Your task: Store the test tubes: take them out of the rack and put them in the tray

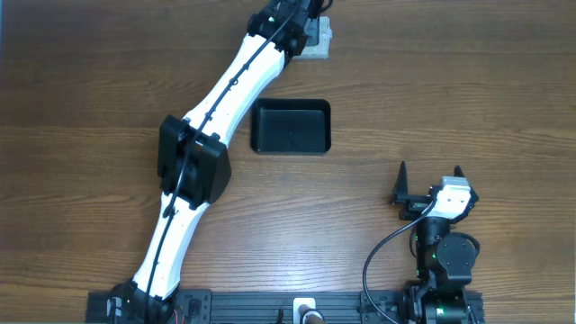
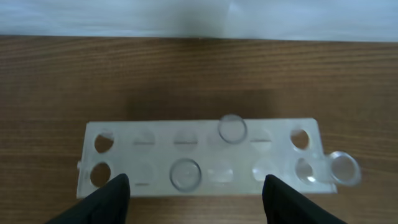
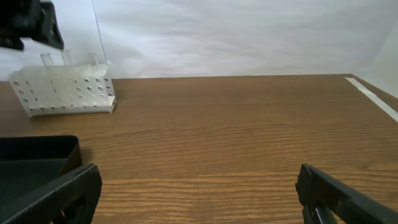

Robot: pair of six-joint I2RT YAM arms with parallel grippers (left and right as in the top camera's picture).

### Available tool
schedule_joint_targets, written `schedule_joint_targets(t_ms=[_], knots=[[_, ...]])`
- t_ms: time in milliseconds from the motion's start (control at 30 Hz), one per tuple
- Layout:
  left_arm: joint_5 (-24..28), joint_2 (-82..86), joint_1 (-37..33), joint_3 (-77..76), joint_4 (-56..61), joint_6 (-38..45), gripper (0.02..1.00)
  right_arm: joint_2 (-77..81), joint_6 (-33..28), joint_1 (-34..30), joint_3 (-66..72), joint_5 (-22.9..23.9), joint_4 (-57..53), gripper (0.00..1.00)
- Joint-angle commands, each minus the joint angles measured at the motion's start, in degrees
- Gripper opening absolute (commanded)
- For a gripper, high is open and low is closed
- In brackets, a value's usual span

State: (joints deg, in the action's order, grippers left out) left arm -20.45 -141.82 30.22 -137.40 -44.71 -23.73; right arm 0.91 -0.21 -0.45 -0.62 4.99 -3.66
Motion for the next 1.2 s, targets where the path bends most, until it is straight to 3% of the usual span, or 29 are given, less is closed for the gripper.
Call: schedule_joint_targets(t_ms=[33,567,800,1100,1200], knots=[[-0.63,-1.44,-1.86,-2.58,1.44,0.81,0.676,-0.52,0.15,-0.44,0.35,-0.26,-0.22,0.991],[1.81,-4.2,-2.34,-2.58,3.15,1.03,0.636,-0.52,0.15,-0.44,0.35,-0.26,-0.22,0.993],[1.99,-4.81,-2.34,-2.58,3.17,1.03,0.564,-0.52,0.15,-0.44,0.35,-0.26,-0.22,0.991],[2.45,-5.14,-2.34,-2.58,3.15,1.01,0.325,-0.52,0.15,-0.44,0.35,-0.26,-0.22,0.993],[2.86,-5.11,-2.32,-2.58,3.17,1.01,0.202,-0.52,0.15,-0.44,0.35,-0.24,-0.22,0.993]])
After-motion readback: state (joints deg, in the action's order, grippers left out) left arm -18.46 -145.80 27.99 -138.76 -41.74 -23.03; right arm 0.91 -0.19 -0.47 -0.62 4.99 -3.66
